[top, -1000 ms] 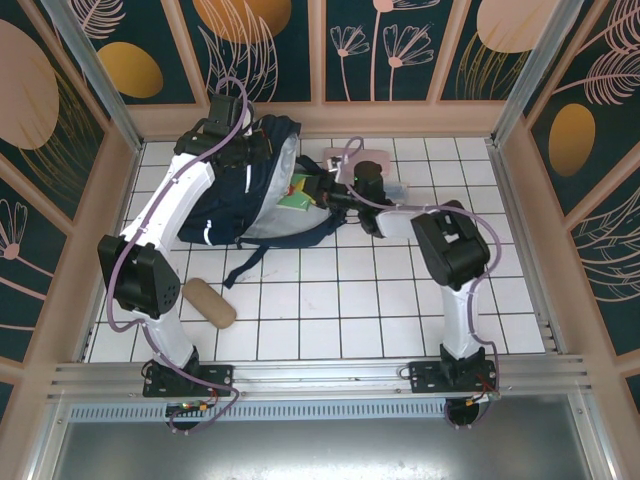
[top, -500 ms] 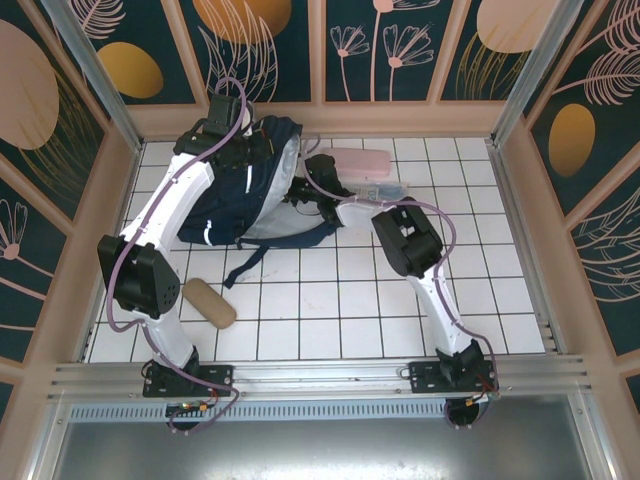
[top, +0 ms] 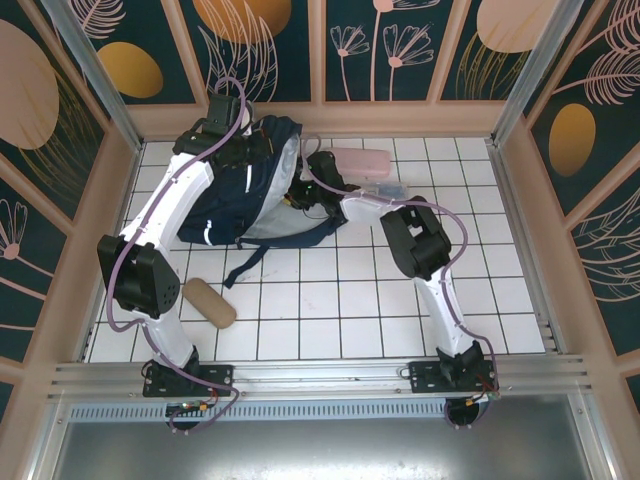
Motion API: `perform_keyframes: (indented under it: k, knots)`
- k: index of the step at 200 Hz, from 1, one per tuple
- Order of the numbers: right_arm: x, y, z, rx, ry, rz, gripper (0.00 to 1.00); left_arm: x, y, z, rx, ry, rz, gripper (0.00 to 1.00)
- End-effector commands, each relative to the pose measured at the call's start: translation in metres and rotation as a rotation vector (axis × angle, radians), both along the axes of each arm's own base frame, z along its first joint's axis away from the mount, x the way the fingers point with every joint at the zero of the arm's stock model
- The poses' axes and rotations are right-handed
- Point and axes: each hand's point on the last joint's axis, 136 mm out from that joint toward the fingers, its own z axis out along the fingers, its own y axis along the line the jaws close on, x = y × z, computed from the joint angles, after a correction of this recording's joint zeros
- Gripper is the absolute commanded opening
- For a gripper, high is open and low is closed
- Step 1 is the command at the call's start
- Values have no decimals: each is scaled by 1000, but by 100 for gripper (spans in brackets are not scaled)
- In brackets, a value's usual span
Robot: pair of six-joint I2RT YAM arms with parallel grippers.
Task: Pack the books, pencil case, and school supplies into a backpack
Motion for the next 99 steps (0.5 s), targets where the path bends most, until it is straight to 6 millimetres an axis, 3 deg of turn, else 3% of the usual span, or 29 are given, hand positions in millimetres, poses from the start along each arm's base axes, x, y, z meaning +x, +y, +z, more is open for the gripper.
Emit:
perform_keyframes:
  k: [1, 12, 20, 30, 45, 99]
  knots:
    - [-8, -7, 19, -7, -27, 8, 43, 6, -9, 67, -84, -201, -38, 0]
    - [-12, -9, 17, -6, -19, 3, 38, 6, -8, 67, -85, -200, -35, 0]
    - [-14, -11, 17, 0, -21, 1, 29, 6, -8, 66, -87, -199, -38, 0]
    - [-15, -11, 14, 5, -16, -8, 10, 5, -9, 66, -92, -198, -41, 0]
    - [-12, -8, 9, 17, 5, -7, 0, 4, -11, 64, -104, -194, -48, 0]
    - [-1, 41, -3, 37, 34, 51, 0, -1, -16, 62, -134, -178, -69, 0]
